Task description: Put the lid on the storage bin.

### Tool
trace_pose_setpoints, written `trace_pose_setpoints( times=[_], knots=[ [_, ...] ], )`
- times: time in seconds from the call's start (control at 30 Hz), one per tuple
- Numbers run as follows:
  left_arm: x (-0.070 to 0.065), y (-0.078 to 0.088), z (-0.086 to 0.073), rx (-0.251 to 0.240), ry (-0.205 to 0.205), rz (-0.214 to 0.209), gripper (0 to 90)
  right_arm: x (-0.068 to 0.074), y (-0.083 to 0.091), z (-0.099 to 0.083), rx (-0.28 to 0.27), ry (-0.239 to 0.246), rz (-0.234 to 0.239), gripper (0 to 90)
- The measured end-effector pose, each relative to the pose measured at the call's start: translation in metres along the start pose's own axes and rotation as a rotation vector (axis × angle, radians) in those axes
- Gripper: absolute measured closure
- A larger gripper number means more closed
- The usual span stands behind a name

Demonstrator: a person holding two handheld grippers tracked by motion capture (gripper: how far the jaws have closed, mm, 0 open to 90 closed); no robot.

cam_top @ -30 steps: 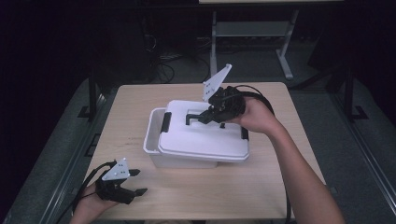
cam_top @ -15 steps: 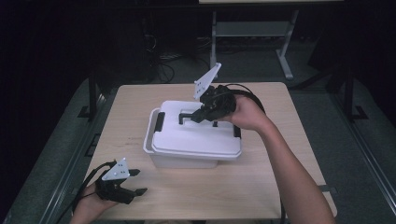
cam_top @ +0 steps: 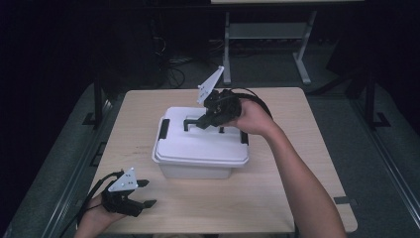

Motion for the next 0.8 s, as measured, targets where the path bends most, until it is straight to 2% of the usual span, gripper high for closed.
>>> trace_pose_setpoints(
  times=[0.4, 0.8],
  knots=[
    [0.002, 0.002, -0.001, -0.007, 0.003, 0.007, 30.1, -0.007, -0.02, 0.008, 0.003, 0.002, 0.016, 83.8],
    [0.003, 0.002, 0.0, -0.006, 0.002, 0.004, 30.4, -0.012, -0.036, 0.007, 0.006, -0.002, 0.025, 83.8]
  ],
)
Point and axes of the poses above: each handheld gripper's, and its own axes: y roughly backward along the jaws, z roughly out of its top, x roughly to its left, the point moved 7 cm from there along -y, roughly forward along the jaws, and after that the axes turned 6 degrees about -z, right-handed, at the moved point
